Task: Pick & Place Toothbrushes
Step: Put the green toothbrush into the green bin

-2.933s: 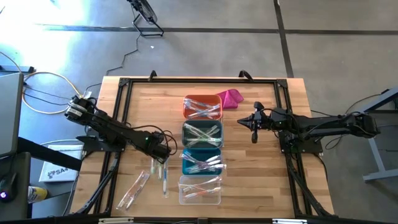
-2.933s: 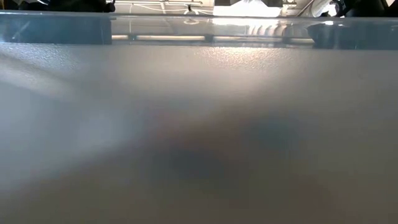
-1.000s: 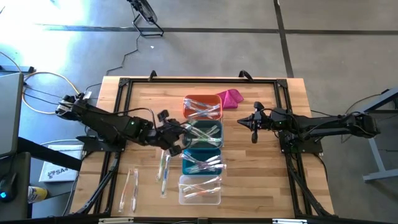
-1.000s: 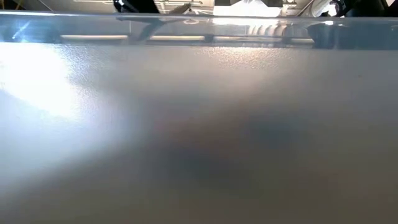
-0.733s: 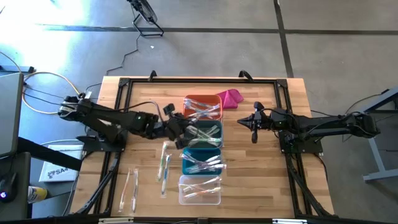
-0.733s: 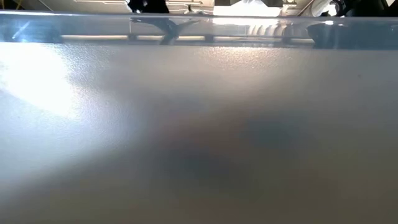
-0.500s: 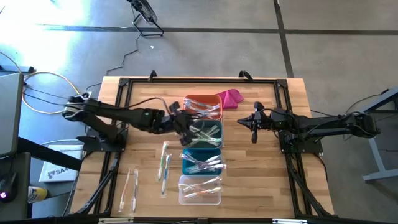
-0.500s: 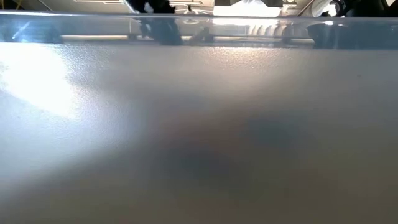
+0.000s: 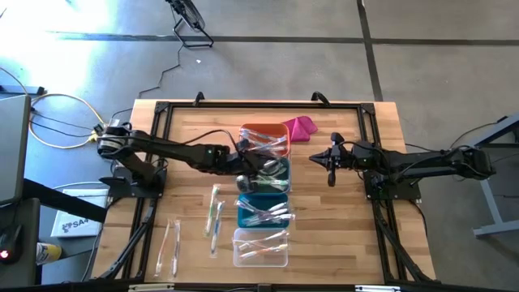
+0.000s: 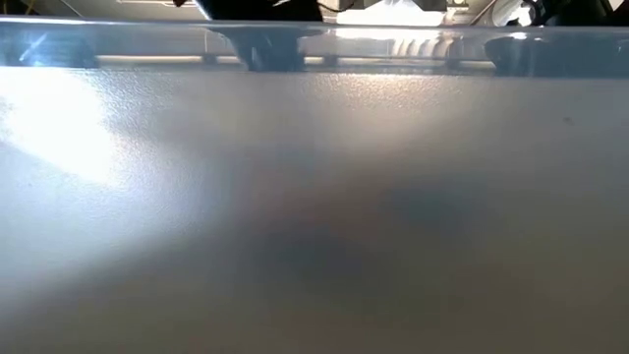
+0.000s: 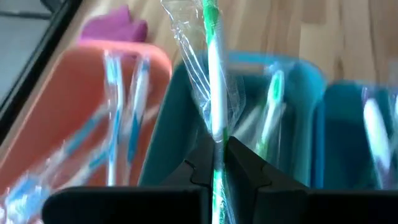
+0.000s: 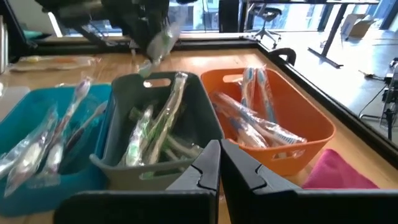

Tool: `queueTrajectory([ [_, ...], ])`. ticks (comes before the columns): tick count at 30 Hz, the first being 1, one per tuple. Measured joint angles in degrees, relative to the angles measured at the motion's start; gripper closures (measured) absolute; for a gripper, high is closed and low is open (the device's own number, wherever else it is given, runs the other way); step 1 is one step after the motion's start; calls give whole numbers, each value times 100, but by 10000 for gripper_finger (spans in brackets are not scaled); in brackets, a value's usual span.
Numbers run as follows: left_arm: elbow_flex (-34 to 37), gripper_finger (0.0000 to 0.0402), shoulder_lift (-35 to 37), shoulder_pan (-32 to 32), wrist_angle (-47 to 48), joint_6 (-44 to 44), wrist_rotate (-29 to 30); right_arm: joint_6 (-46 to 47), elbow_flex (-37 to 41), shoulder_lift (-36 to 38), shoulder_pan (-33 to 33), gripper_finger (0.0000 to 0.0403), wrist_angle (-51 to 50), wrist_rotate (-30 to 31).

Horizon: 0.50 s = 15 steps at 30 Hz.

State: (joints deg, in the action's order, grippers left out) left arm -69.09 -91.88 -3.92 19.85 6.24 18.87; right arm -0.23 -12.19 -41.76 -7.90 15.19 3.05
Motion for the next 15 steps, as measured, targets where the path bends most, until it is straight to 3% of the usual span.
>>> queueTrajectory([
  [15,-24,385,-542,-9,-457,-42,-63,0,-4,-2,1,398,-1,-11],
])
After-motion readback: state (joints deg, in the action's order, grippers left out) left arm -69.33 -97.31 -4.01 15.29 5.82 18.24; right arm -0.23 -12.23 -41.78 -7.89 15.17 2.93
